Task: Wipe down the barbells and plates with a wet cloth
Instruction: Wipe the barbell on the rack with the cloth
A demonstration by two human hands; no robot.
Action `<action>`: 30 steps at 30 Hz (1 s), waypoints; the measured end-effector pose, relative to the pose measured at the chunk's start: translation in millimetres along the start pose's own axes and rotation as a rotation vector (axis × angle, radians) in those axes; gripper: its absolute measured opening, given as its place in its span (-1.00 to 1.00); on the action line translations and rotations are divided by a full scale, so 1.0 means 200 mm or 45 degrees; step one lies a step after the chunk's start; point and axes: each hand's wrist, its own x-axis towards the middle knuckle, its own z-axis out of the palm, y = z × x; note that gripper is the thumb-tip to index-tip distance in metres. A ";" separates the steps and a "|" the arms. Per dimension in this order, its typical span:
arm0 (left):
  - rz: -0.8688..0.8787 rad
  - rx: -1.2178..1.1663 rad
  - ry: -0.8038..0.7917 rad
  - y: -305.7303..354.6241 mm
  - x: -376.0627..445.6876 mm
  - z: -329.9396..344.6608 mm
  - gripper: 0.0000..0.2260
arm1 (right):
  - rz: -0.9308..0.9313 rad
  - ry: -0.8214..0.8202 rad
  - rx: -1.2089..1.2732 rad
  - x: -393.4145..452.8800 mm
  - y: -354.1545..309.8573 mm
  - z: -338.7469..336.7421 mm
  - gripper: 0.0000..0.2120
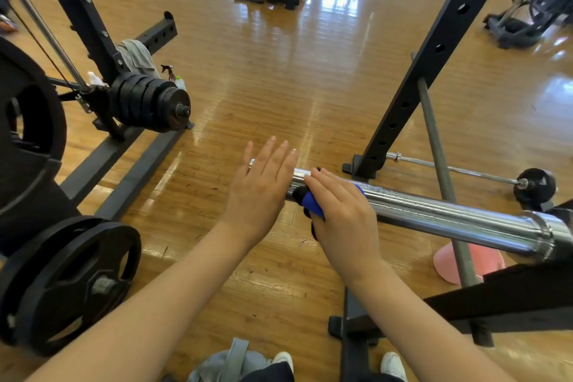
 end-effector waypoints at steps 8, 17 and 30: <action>0.069 -0.016 0.170 -0.02 0.03 0.06 -0.76 | -0.126 -0.005 0.028 -0.02 0.02 0.02 -0.70; 0.055 -0.047 0.096 -0.03 0.04 0.02 -0.61 | -0.179 0.153 0.055 0.14 0.03 -0.02 -0.82; 0.023 -0.031 0.100 -0.01 0.04 0.03 -0.64 | 0.230 -0.175 -0.225 -0.02 -0.03 -0.03 -0.54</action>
